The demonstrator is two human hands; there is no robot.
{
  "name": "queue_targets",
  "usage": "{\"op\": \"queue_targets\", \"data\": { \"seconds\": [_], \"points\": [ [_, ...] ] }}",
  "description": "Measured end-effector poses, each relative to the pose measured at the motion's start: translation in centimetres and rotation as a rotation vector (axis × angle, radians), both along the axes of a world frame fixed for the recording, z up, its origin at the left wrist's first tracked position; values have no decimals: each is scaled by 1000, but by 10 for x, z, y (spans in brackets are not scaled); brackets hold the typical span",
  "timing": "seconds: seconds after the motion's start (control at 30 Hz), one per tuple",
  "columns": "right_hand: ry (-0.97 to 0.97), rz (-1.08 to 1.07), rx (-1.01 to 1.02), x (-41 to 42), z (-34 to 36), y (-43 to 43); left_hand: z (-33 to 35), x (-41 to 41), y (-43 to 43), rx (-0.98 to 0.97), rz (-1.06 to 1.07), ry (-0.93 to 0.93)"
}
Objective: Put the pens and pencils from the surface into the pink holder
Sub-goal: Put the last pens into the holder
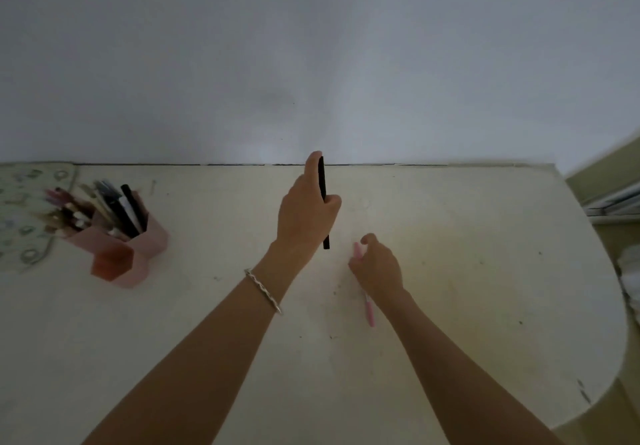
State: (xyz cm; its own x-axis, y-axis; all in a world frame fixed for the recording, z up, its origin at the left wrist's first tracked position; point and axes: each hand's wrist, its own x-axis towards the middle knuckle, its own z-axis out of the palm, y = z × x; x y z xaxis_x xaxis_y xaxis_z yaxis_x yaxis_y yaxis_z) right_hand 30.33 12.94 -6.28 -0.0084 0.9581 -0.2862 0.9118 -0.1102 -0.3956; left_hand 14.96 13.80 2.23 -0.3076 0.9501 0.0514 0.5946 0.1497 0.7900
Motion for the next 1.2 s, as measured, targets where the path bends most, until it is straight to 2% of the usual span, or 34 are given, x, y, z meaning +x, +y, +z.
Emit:
{"op": "queue_targets", "data": {
  "seconds": [0.07, 0.13, 0.4, 0.57, 0.63, 0.73, 0.77, 0.83, 0.93, 1.07, 1.13, 1.2],
  "points": [
    [-5, 87, -29, -9, -2, -2, 3, -11, -7, 65, 31, -62],
    [74, 125, -38, -27, 8, 2, 9, -32, -17, 119, 69, -82],
    [710, 57, 233, -143, 104, 17, 53, -168, -73, 336, 313, 127],
    [919, 122, 365, -208, 128, -2, 43, -234, -110, 211, 435, 215],
    [965, 136, 400, -228, 128, -11, 29, -245, -114, 153, 404, 328],
    [1001, 169, 444, -253, 124, -22, 6, -260, -115, 181, 286, 746],
    [1009, 181, 456, -259, 123, -25, -2, -265, -115, 197, 272, 841],
    [1014, 218, 475, -269, 118, -31, -11, -271, -118, 201, 249, 916],
    [992, 282, 491, -282, 109, -38, -7, -274, -127, 299, 268, 921],
    [919, 370, 498, -294, 95, -47, 14, -279, -137, 378, 387, 827],
    [835, 481, 485, -296, 84, -52, 17, -282, -141, 345, 400, 794],
    [660, 636, 558, -298, 68, -54, 16, -285, -145, 319, 397, 753]
  ]
}}
